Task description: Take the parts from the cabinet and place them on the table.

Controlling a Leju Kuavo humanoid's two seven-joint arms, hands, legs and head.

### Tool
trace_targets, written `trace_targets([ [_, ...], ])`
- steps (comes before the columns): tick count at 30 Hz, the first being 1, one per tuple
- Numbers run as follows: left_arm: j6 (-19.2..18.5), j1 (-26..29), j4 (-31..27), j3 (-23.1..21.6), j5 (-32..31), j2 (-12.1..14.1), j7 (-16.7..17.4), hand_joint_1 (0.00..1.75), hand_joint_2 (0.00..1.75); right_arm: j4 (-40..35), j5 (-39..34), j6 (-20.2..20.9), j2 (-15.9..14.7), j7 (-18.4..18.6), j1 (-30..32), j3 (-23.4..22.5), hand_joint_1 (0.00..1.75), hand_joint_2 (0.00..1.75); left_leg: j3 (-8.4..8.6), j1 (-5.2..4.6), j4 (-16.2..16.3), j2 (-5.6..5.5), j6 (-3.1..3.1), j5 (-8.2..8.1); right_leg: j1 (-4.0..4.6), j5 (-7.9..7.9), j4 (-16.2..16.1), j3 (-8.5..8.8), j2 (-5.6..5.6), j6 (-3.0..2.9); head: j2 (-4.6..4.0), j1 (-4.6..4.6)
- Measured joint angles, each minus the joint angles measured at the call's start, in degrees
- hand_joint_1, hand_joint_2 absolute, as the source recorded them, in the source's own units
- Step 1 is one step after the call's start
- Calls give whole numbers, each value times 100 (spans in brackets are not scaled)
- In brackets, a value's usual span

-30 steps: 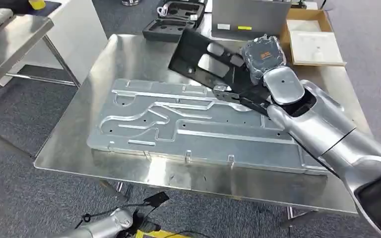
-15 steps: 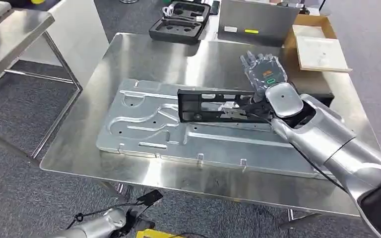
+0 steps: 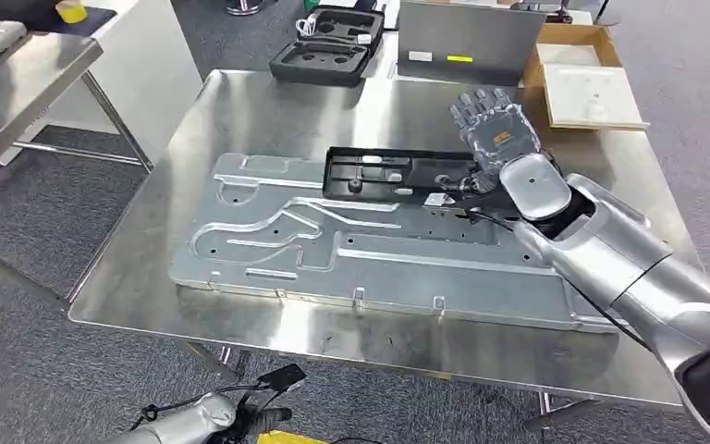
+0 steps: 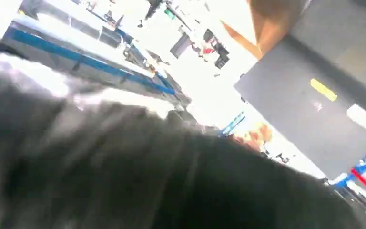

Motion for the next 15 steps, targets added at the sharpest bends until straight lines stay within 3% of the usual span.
trace_targets([
  [1,-28,13,0,0,4,4,9,0,0,-24,4,-2,0,-17,5,2,0,0,-145,10,271,3,-20,-33,-2,0,1,0,1,0,0,-2],
  [2,-55,25,0,0,11,9,15,0,0,-52,4,-11,-2,-44,8,2,0,0,-145,19,233,7,-33,62,-7,0,2,0,3,1,0,0],
  [4,-68,31,0,-20,17,39,13,0,0,-148,2,-76,-31,-61,-3,0,0,0,190,39,-491,12,-40,499,-22,-5,13,4,6,8,0,2],
  [5,-15,30,0,-52,30,55,-4,0,0,-227,-37,-216,-59,-61,-10,-9,0,0,489,46,-1079,19,-38,757,-30,-15,22,10,7,25,0,-2],
  [6,37,34,0,-59,48,55,-24,0,0,-306,-85,-388,-85,-61,-11,-33,0,0,648,46,-1435,23,-29,749,-23,-24,27,7,8,55,0,-7],
  [7,81,40,0,-59,66,57,-35,0,0,-376,-112,-527,-149,-57,-11,-72,0,0,715,-2,-1499,7,19,749,3,-17,36,-6,12,99,0,-7],
  [10,116,62,0,-70,79,63,-50,0,0,-538,-142,-601,-227,-55,-8,-142,0,0,713,-16,-1496,9,108,761,-3,14,-29,27,13,190,0,-4],
  [11,122,64,0,-74,79,63,-57,0,0,-581,-147,-610,-258,-55,-6,-155,0,0,763,32,-1585,18,168,802,7,-12,-17,15,18,230,0,-9],
  [12,133,57,0,-77,79,66,-70,0,0,-634,-177,-652,-284,-55,-1,-166,0,0,789,29,-1609,20,199,822,-14,-109,101,-33,11,239,0,0],
  [13,144,51,0,-79,83,72,-83,0,0,-686,-241,-737,-324,-46,1,-188,0,0,787,29,-1614,21,235,828,-7,-317,418,-159,2,244,0,9],
  [15,177,63,2,-81,120,76,-101,0,0,-804,-444,-1030,-382,-37,75,-265,0,0,784,12,-1611,20,265,828,-2,-748,1372,-584,4,261,0,4],
])
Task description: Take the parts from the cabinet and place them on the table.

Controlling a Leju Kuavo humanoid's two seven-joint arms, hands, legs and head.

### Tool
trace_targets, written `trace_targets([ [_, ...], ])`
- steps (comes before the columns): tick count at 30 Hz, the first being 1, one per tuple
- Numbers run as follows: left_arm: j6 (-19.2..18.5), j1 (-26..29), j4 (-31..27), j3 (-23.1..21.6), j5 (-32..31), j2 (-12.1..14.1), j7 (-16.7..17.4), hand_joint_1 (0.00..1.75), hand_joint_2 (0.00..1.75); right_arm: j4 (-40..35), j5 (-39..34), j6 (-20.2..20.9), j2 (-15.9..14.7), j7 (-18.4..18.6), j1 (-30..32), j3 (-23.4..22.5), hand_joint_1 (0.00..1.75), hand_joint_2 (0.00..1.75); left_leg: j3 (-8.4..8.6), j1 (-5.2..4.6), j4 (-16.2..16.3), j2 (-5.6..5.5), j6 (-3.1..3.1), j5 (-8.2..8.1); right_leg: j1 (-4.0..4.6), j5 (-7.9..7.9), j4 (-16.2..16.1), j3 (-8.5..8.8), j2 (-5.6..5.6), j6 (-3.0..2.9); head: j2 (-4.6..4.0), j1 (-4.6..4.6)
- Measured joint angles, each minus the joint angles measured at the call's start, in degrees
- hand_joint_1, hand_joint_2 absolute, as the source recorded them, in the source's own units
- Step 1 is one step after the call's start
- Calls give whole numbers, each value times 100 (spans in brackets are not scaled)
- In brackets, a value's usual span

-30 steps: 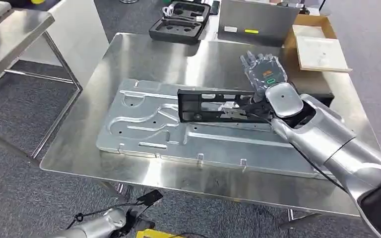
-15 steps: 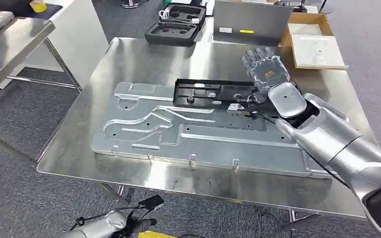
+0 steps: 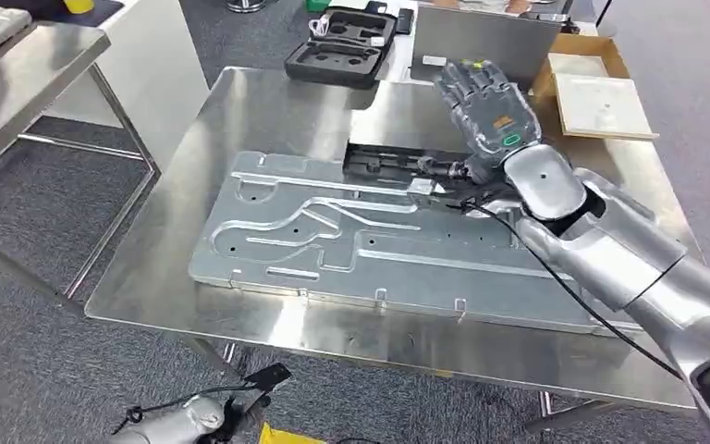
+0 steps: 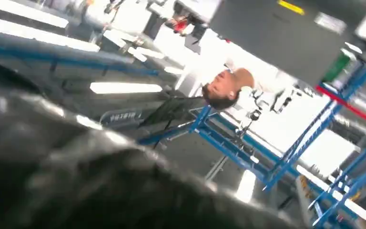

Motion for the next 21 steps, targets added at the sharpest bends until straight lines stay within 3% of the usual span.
trace_targets([
  [1,26,16,0,-2,15,0,-17,0,0,-91,-174,-215,-46,15,91,-67,0,0,0,-8,3,-2,5,-4,3,-73,314,-149,-1,3,0,-4],
  [2,66,39,0,-2,35,0,-31,0,0,-210,-357,-407,-81,22,210,-136,0,0,2,-12,22,0,8,13,5,-27,337,-153,-1,-2,0,-2],
  [3,112,59,0,-4,77,0,-46,0,0,-372,-619,-654,-120,20,343,-243,0,0,-1,-12,34,-6,7,9,5,106,128,-37,-1,-11,0,2],
  [5,192,96,0,-7,131,0,-92,0,0,-779,-1368,-1268,-168,-78,623,-580,0,0,-13,-12,81,-13,-7,-13,7,530,-783,451,-2,-48,0,-4],
  [6,221,105,0,-7,140,0,-103,0,0,-1010,-1718,-1554,-177,-162,816,-811,0,0,-25,-11,113,-19,-29,-28,13,636,-1203,671,0,-70,0,2],
  [7,258,109,0,-7,181,2,-124,0,0,-1338,-2099,-1876,-173,-273,1055,-1151,0,0,-73,-44,143,-25,-52,-39,42,583,-1308,755,5,-85,0,-6],
  [10,376,211,0,-7,306,13,-251,0,0,-2361,-3122,-2458,-114,-814,1993,-1809,0,0,-36,-3,101,-68,-124,-8,96,605,-1326,779,-11,-129,0,-5],
  [11,407,275,0,-7,350,44,-295,0,0,-2780,-3411,-2590,-96,-1028,2490,-2003,0,0,-30,-10,112,-89,-167,-12,73,646,-1410,807,-35,-190,0,0],
  [12,439,360,0,-5,413,72,-358,0,0,-3378,-3689,-2695,-16,-1317,3030,-2211,0,0,-62,6,176,-67,-195,-165,56,687,-1458,824,-63,-249,0,-6],
  [13,448,420,0,-7,444,74,-407,0,0,-3769,-3751,-2708,64,-1518,3369,-2302,0,0,-123,-2,426,-53,-237,-452,45,712,-1468,790,-65,-287,0,-37],
  [15,455,493,0,-4,494,125,-503,0,0,-4357,-3757,-2741,175,-1703,3892,-2450,0,0,-348,27,1206,-41,-283,-984,46,747,-1463,726,-62,-308,0,-61],
  [16,455,522,0,-7,507,147,-547,0,0,-4602,-3759,-2758,203,-1740,4130,-2514,0,0,-440,27,1572,-34,-300,-1173,49,770,-1456,689,-66,-308,0,-59],
  [17,465,555,0,-6,544,175,-592,0,0,-4795,-3883,-2747,230,-1772,4380,-2576,0,0,-426,27,1735,-29,-313,-1217,48,802,-1442,634,-72,-307,0,-68],
  [18,479,581,0,-7,562,190,-625,0,0,-4887,-4038,-2714,236,-1805,4549,-2638,0,0,-300,27,1621,-21,-313,-1159,46,830,-1431,591,-72,-305,0,-63],
  [19,494,602,2,-4,597,221,-643,0,0,-4973,-4280,-2653,262,-1862,4735,-2721,0,0,-26,27,1247,-19,-303,-1009,40,865,-1415,532,-70,-295,0,-66],
  [21,509,606,0,-4,636,269,-686,0,0,-5121,-4698,-2539,273,-2017,5026,-2949,0,0,725,26,107,-16,-267,-709,27,953,-1382,422,-58,-255,0,-66],
])
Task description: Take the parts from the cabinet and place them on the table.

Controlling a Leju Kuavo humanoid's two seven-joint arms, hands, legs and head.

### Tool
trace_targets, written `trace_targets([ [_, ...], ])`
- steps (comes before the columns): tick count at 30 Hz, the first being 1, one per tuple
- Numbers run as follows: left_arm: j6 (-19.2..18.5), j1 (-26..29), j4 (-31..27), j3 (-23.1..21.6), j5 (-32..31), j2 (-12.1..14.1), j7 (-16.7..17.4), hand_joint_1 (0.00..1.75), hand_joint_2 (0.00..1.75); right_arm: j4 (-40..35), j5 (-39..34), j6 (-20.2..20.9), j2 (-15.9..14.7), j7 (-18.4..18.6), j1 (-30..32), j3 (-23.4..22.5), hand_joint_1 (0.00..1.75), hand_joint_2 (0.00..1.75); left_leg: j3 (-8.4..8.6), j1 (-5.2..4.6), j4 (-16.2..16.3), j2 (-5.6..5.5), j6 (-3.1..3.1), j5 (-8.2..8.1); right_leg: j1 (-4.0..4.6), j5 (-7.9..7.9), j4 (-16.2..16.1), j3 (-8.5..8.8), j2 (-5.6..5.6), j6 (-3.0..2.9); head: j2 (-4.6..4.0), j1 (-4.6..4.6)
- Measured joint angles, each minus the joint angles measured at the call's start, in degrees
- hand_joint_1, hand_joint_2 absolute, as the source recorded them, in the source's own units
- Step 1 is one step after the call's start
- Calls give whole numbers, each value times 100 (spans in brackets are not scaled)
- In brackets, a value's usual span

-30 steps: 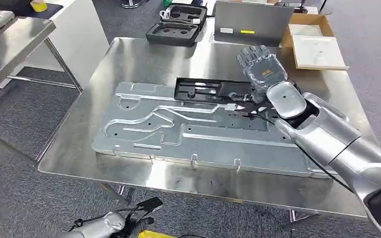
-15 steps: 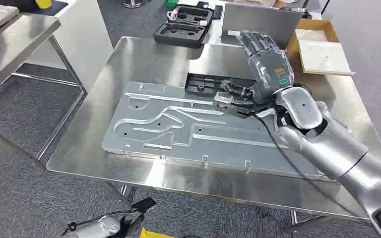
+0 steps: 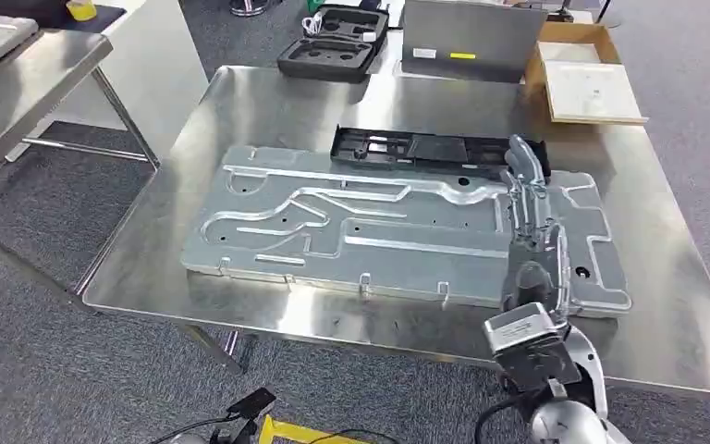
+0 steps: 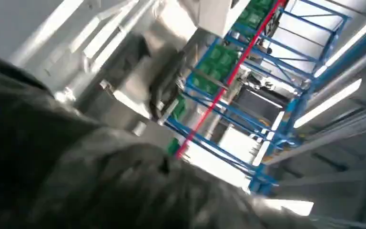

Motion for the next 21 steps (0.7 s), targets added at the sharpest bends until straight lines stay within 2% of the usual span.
trace_targets([
  [1,11,-5,0,0,20,13,-22,0,0,-50,-174,42,18,-66,100,-96,0,0,31,-31,-166,-2,20,-81,9,44,-6,-19,11,36,2,-11],
  [2,40,10,0,0,55,22,-64,0,0,-65,-478,122,22,-182,265,-224,0,0,-1,-65,-185,-17,65,35,9,83,-28,-10,10,80,2,29],
  [4,81,73,0,9,96,44,-92,0,0,-46,-854,107,44,-114,635,-455,0,0,-39,-90,-139,-17,118,80,-9,177,-90,7,3,146,2,31],
  [6,96,143,0,9,109,65,-127,0,0,132,-873,-61,57,100,914,-647,0,0,-86,-40,-242,13,220,277,-12,243,-140,-44,20,224,2,39],
  [7,96,147,0,9,114,65,-131,0,0,204,-873,-92,57,129,999,-736,0,0,-161,-52,-253,29,260,365,-26,-91,41,-149,31,223,2,31],
  [8,96,153,0,9,120,74,-142,0,0,262,-871,-120,57,129,1078,-836,0,0,-271,-54,-255,35,300,429,-26,-543,423,-283,32,225,2,46],
  [9,96,170,0,9,133,87,-142,0,0,317,-811,-133,59,192,1142,-907,0,0,-358,-55,-241,35,310,505,-25,-908,861,-380,33,240,2,44],
  [10,96,191,0,11,155,100,-142,0,0,414,-676,-133,66,346,1204,-977,0,0,-451,-66,-239,39,313,564,-27,-1155,1329,-444,33,261,2,42],
  [11,90,210,0,15,162,113,-140,0,0,553,-476,-81,66,691,1238,-1003,0,0,-546,-77,-227,40,309,626,-30,-1169,1633,-445,32,277,2,42],
  [12,63,225,0,18,171,125,-140,0,0,716,-343,-11,66,947,1260,-1003,0,0,-645,-84,-204,44,304,686,-34,-1026,1706,-357,31,281,2,39],
  [13,35,235,0,20,179,133,-140,0,0,883,-311,37,66,1014,1297,-1005,0,0,-749,-90,-176,44,291,737,-40,-834,1570,-177,30,278,2,42],
  [14,-6,247,0,24,181,137,-142,0,0,1032,-313,89,66,993,1329,-1007,0,0,-852,-91,-142,41,276,783,-47,-672,1251,98,31,266,2,42],
  [15,-53,264,0,37,203,153,-145,0,0,1211,-363,109,70,919,1336,-1011,0,0,-943,-93,-106,33,252,825,-55,-622,797,457,31,251,2,42],
  [16,-87,280,0,46,210,166,-155,0,0,1459,-451,129,92,795,1318,-1020,0,0,-1011,-96,-57,33,220,858,-53,-857,263,819,34,226,2,35],
  [17,-114,291,-2,52,212,173,-180,0,0,1737,-567,127,114,657,1306,-1040,0,0,-1066,-106,-12,30,185,885,0,-959,-69,966,44,195,2,28],
  [18,-127,318,-2,61,212,201,-197,0,0,2155,-707,94,162,445,1286,-1051,0,0,-1056,-101,-34,24,143,944,2,-906,-40,931,51,160,2,2],
  [20,-133,367,-4,85,199,201,-225,0,0,3122,-986,15,253,61,1225,-1049,0,0,-1061,-57,-69,12,69,1044,58,-824,-60,901,50,71,2,26],
  [21,-133,401,-4,114,195,205,-228,0,0,3501,-1039,-11,319,-35,1229,-1046,0,0,-1110,-34,-49,5,38,1037,13,-737,-105,825,18,12,2,44],
])
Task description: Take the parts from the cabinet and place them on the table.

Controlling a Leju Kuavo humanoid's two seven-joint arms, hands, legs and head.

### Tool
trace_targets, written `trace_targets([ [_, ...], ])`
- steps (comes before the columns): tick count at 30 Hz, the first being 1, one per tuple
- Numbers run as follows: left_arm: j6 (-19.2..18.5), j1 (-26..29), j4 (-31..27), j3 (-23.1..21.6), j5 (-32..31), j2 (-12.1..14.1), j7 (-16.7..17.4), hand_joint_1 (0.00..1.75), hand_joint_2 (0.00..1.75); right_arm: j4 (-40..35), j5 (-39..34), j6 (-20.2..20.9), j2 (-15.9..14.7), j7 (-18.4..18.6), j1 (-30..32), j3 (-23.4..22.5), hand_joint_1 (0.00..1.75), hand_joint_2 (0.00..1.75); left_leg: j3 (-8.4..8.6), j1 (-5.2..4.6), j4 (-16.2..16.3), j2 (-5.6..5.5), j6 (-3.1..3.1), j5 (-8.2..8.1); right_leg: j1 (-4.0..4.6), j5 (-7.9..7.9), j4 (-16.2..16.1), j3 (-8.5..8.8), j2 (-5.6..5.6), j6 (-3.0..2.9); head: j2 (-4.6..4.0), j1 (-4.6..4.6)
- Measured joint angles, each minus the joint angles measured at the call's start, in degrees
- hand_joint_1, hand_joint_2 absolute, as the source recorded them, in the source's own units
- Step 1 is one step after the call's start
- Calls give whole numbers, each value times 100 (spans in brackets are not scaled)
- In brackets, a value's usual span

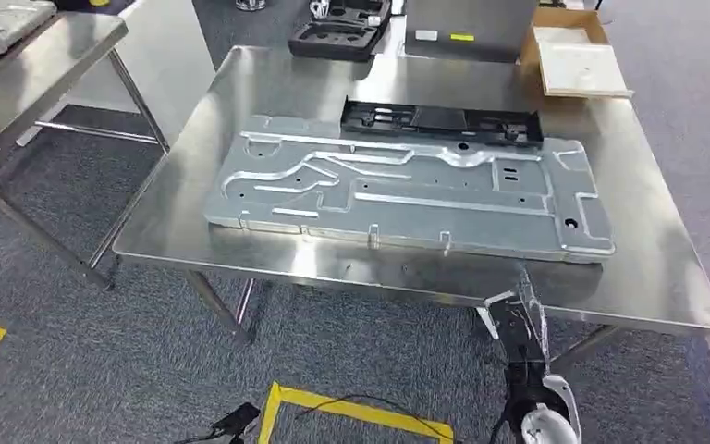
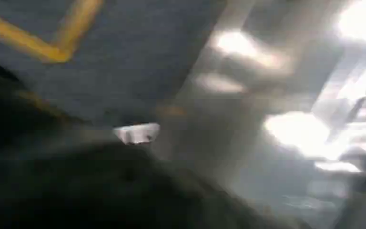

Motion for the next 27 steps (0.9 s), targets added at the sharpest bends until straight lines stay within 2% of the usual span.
trace_targets([
  [1,-4,23,-2,20,-2,-2,0,0,0,234,-31,-2,26,-42,-7,2,0,0,-93,-1,152,8,-32,-294,0,72,2,-43,-9,-32,0,-15],
  [2,-9,42,-7,22,-2,-2,2,0,0,435,-39,-2,37,-51,-28,4,0,0,-179,7,463,12,-71,-691,-12,136,2,-121,-16,-78,-2,-44],
  [3,-9,49,-7,24,-13,2,2,0,0,651,-48,9,70,-24,-65,4,0,0,-253,20,858,12,-99,-1038,-9,195,2,-198,-16,-90,0,-57],
  [4,-9,48,-7,28,-28,11,2,0,0,867,-68,51,110,39,-97,4,0,0,-312,21,1250,13,-121,-1294,-6,258,4,-277,-16,-91,0,-50],
  [5,-11,46,-7,35,-35,9,2,0,0,1077,-99,101,136,138,-112,2,0,0,-328,20,1580,13,-130,-1383,-2,322,7,-360,-17,-86,0,-61],
  [6,-33,48,-7,42,-33,9,2,0,0,1309,-190,151,168,172,-107,4,0,0,-267,20,1724,13,-122,-1275,0,384,10,-447,-24,-82,0,-57],
  [7,-48,53,-7,46,-22,11,2,0,0,1537,-294,210,208,153,-109,4,0,0,-110,17,1650,12,-105,-1075,0,443,11,-529,-32,-80,0,-57],
  [8,-50,58,-7,53,20,13,0,0,0,1805,-463,291,254,47,-108,4,0,0,179,4,1357,12,-79,-860,0,507,22,-621,-34,-70,0,-57],
  [9,-55,60,-7,63,35,29,-9,0,0,2039,-592,363,299,-66,-108,4,0,0,536,-15,933,12,-48,-769,-4,563,30,-688,-33,-58,0,-59],
  [10,-55,56,-7,70,66,33,-20,0,0,2220,-663,400,330,-141,-103,4,0,0,959,-36,419,10,-8,-861,-7,610,36,-717,-31,-40,0,-63],
  [11,-53,46,-7,83,70,61,-33,0,0,2420,-693,411,380,-190,-92,4,0,0,1403,-83,-157,12,29,-1042,16,648,50,-749,-32,-8,0,-59],
  [12,-50,46,-7,118,70,72,-37,0,0,2609,-695,411,427,-210,-94,4,0,0,1427,-83,-344,15,56,-1118,10,717,34,-761,-39,26,0,-50],
  [14,-50,66,-7,173,52,77,-50,0,0,2994,-684,411,503,-208,-88,4,0,0,1341,-120,-321,12,123,-1008,-15,860,-44,-759,-42,91,0,-87],
  [15,-50,78,-7,173,31,79,-50,0,0,3152,-680,413,529,-177,-67,4,0,0,1305,-91,-392,20,175,-906,18,890,-55,-766,-26,126,0,-70],
  [16,-57,80,-7,173,15,74,-50,0,0,3306,-673,420,549,-162,-55,4,0,0,1309,-59,-418,69,209,-822,-4,703,47,-833,-7,151,-2,-59],
  [17,-63,79,-9,173,4,77,-50,0,0,3431,-673,451,586,-114,-47,4,0,0,1221,-59,-418,66,270,-761,1,348,289,-904,7,170,-2,-44],
  [18,-72,72,-9,173,-15,74,-48,0,0,3538,-675,466,612,-90,-46,7,0,0,1133,-67,-388,70,323,-699,-17,-64,709,-1020,8,188,0,-37],
  [19,-81,70,-11,173,-44,74,-39,0,0,3643,-678,481,627,-62,-45,7,0,0,1036,-74,-359,77,337,-648,-30,-367,1138,-1109,9,206,0,-37],
  [20,-92,65,-11,173,-59,74,-11,0,0,3756,-675,488,647,-2,-45,7,0,0,922,-78,-325,79,329,-584,-40,-516,1560,-1162,9,229,0,-41],
  [21,-94,53,-11,173,-90,74,13,0,0,3847,-671,488,665,62,-37,7,0,0,804,-75,-280,80,320,-528,-59,-435,1817,-1160,8,250,0,-30],
  [22,-98,42,-11,173,-101,74,22,0,0,3914,-656,488,673,124,-26,7,0,0,683,-70,-228,81,301,-483,-87,-217,1861,-1080,8,272,0,-35],
  [23,-105,29,-11,173,-109,74,39,0,0,3968,-640,488,678,177,-11,7,0,0,562,-61,-165,81,276,-445,-121,13,1708,-903,7,296,-2,-35],
  [24,-109,15,-11,173,-120,74,61,0,0,4033,-623,488,686,236,-5,15,0,0,439,-46,-85,81,248,-418,-157,161,1351,-603,5,324,0,-35],
  [25,-109,-8,-11,173,-122,76,79,0,0,4097,-601,490,697,273,-6,31,0,0,342,-50,26,79,215,-397,-197,93,851,-211,4,349,-2,-35],
  [26,-107,-24,-13,173,-131,85,96,0,0,4151,-588,490,721,304,-14,63,0,0,228,-62,126,77,181,-404,-150,-188,317,109,10,365,0,-24],
  [27,-109,-40,-13,173,-138,85,103,0,0,4187,-584,488,726,303,-13,74,0,0,186,-58,177,86,145,-380,-128,-327,145,160,37,267,-2,-70],
])
